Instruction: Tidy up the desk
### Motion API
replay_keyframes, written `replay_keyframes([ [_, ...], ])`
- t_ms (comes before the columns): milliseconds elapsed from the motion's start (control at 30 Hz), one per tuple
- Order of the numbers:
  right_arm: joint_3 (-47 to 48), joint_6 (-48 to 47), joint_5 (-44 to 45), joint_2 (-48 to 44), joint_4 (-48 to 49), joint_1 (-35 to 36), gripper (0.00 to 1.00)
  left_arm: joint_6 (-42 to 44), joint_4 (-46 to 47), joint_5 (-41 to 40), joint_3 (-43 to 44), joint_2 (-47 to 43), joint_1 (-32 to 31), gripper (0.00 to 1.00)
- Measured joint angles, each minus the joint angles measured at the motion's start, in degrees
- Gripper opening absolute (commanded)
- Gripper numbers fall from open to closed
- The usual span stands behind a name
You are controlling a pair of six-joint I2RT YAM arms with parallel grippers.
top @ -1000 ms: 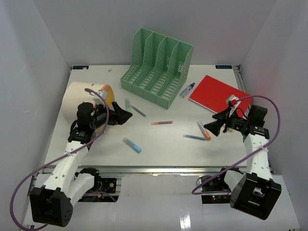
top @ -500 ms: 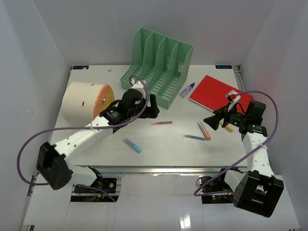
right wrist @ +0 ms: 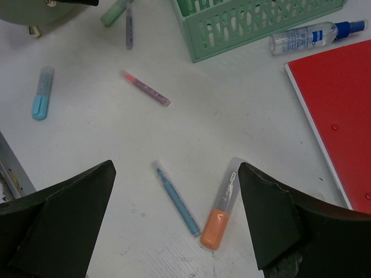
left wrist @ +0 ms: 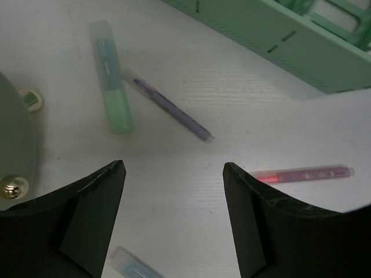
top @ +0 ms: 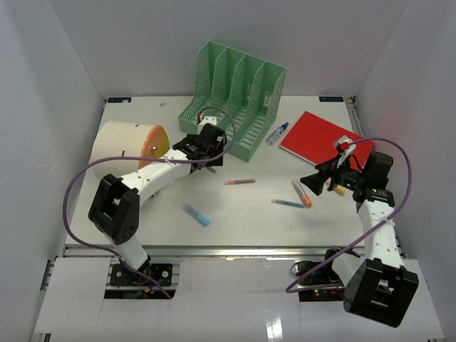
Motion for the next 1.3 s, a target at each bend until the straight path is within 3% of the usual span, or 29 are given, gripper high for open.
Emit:
replay_keyframes([
  [167,0.0,-0.5,-0.9,-0.3,0.0,-0.5,0.94,0.8,-0.6,2.3,0.1,0.7,4.2,0.78],
  [300,0.0,-0.6,-1.3,-0.2,0.0,-0.7,0.94,0.7,-0.4,6.8,-0.2,-1.0,3.9,0.78],
  [433,0.0,-0.8,-2.1,0.0,0.0,-0.7,0.94,0.0,-0.2,9.8,-2.4,-6.1,3.5,0.74],
  [633,0.0,-0.8,-2.8,0.3,0.0,-0.7,0.94,-2.6,-0.4,6.5,-9.7,-16.0,3.0,0.66],
  [733,0.0,-0.8,-3.0,0.4,0.0,-0.7,0.93,-5.7,-3.9,3.0,-9.8,-17.8,0.2,0.66],
  [967,0.0,-0.8,-3.2,0.6,0.0,-0.7,0.92,-16.9,-17.4,-13.0,0.7,-17.1,-16.3,0.65],
  [1167,0.0,-0.8,-3.2,0.6,0.0,-0.7,0.91,-33.2,-35.3,-27.9,8.9,-10.9,-15.6,0.66],
  [1300,0.0,-0.7,-3.2,0.6,0.0,-0.7,0.91,-37.1,-41.3,-32.2,12.8,-3.2,-14.5,0.66],
])
